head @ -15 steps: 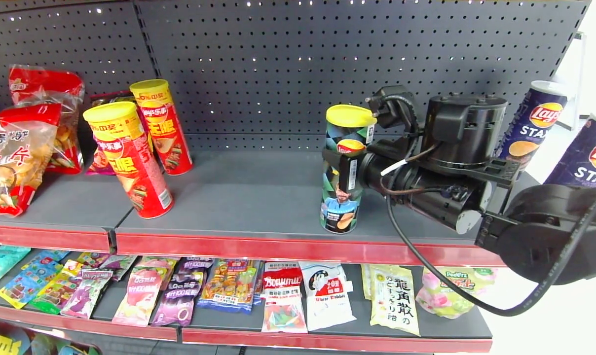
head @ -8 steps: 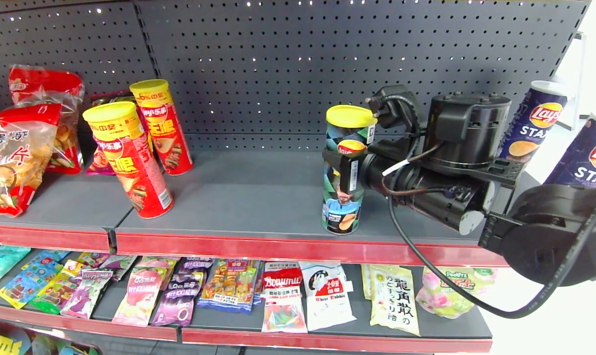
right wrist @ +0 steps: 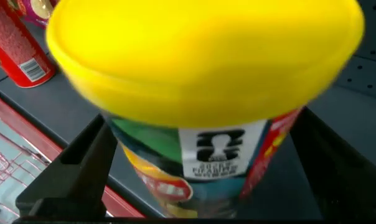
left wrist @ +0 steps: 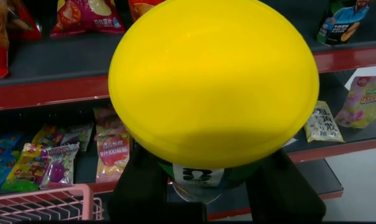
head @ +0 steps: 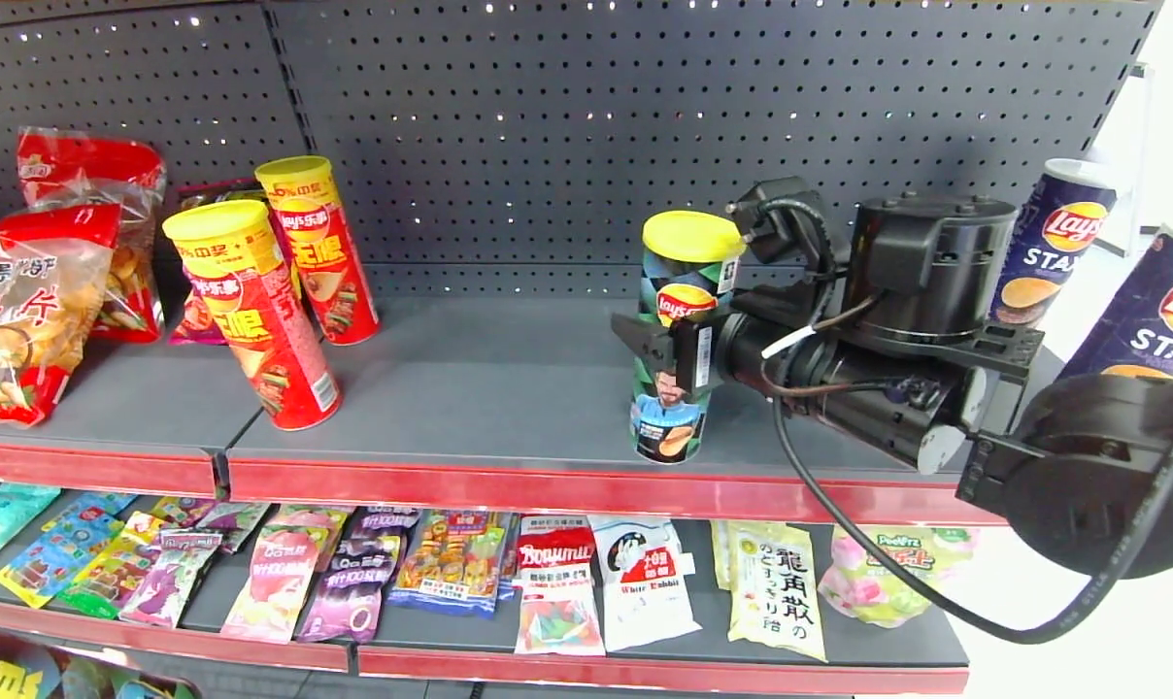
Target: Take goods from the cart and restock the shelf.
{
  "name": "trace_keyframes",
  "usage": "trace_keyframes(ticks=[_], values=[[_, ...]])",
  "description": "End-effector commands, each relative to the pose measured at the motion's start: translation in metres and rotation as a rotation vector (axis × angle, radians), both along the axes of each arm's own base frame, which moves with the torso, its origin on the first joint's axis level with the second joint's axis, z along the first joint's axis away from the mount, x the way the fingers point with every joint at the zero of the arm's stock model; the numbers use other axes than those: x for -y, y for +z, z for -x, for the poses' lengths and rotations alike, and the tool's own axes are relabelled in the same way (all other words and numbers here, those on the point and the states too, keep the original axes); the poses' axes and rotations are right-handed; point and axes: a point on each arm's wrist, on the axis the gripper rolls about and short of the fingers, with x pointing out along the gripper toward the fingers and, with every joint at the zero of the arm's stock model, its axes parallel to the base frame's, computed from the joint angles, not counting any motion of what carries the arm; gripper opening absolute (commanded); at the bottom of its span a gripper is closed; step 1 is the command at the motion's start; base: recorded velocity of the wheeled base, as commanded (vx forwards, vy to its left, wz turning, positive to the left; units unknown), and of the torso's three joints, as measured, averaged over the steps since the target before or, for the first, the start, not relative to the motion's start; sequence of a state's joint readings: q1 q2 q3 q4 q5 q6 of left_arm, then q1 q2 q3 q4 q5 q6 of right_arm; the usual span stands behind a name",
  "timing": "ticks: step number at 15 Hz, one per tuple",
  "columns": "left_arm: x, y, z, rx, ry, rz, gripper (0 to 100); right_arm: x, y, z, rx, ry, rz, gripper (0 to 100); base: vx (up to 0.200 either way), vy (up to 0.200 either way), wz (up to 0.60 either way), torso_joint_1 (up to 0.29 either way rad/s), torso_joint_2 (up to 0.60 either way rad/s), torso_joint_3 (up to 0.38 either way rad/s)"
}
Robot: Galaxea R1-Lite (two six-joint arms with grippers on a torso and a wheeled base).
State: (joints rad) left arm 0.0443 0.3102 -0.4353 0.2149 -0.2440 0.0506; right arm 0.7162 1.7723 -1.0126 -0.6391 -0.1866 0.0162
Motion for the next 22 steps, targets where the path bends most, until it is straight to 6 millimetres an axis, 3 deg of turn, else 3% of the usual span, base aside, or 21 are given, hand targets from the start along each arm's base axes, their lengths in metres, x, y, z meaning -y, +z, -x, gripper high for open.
trace_keyframes(ticks=[1,4,9,11,12,13,15,17,18,21,22], values=[[0.000,0.000,0.000,-0.001,-0.001,0.000,0,0.008,0.006,0.009,0.009,0.004,-0.007,100,0.000,0.000,0.00,0.000,0.00,0.000],[0.000,0.000,-0.001,-0.004,-0.004,0.000,0,0.027,0.009,0.033,0.006,0.033,-0.009,100,0.000,0.000,0.00,0.000,0.00,0.000],[0.000,0.000,-0.005,-0.030,-0.006,0.002,0,0.068,-0.004,0.081,-0.006,0.090,0.040,100,0.000,0.000,0.00,0.000,0.00,0.000],[0.000,-0.004,-0.007,-0.047,-0.006,0.003,0,0.095,-0.012,0.103,0.009,0.099,0.076,100,0.000,0.000,0.00,0.000,0.00,0.000],[0.000,-0.006,-0.009,-0.059,-0.009,0.003,0,0.119,-0.019,0.117,0.038,0.077,0.120,100,0.000,0.000,0.00,0.000,0.00,0.000],[0.000,-0.005,-0.012,-0.076,-0.010,0.004,0,0.145,-0.026,0.130,0.074,0.012,0.167,100,0.000,0.000,0.00,0.000,0.00,0.000],[-0.001,-0.002,-0.018,-0.099,-0.010,0.005,0,0.179,-0.033,0.152,0.089,-0.144,0.180,100,0.000,0.000,0.00,0.000,0.00,0.000],[-0.001,0.000,-0.022,-0.111,-0.010,0.006,0,0.203,-0.040,0.182,0.039,-0.292,0.197,100,0.000,0.000,0.00,0.000,0.00,0.000],[0.000,0.003,-0.023,-0.087,-0.033,0.009,0,0.213,-0.047,0.210,-0.003,-0.352,0.210,100,0.000,0.000,0.00,0.000,0.00,0.000],[0.000,0.007,-0.030,-0.062,-0.050,0.017,0,0.222,-0.062,0.273,-0.023,-0.442,0.217,100,0.000,0.000,0.00,0.000,0.00,0.000],[0.000,0.006,-0.030,-0.065,-0.050,0.017,0,0.222,-0.066,0.284,-0.029,-0.453,0.217,100,0.000,0.000,0.00,0.000,0.00,0.000]])
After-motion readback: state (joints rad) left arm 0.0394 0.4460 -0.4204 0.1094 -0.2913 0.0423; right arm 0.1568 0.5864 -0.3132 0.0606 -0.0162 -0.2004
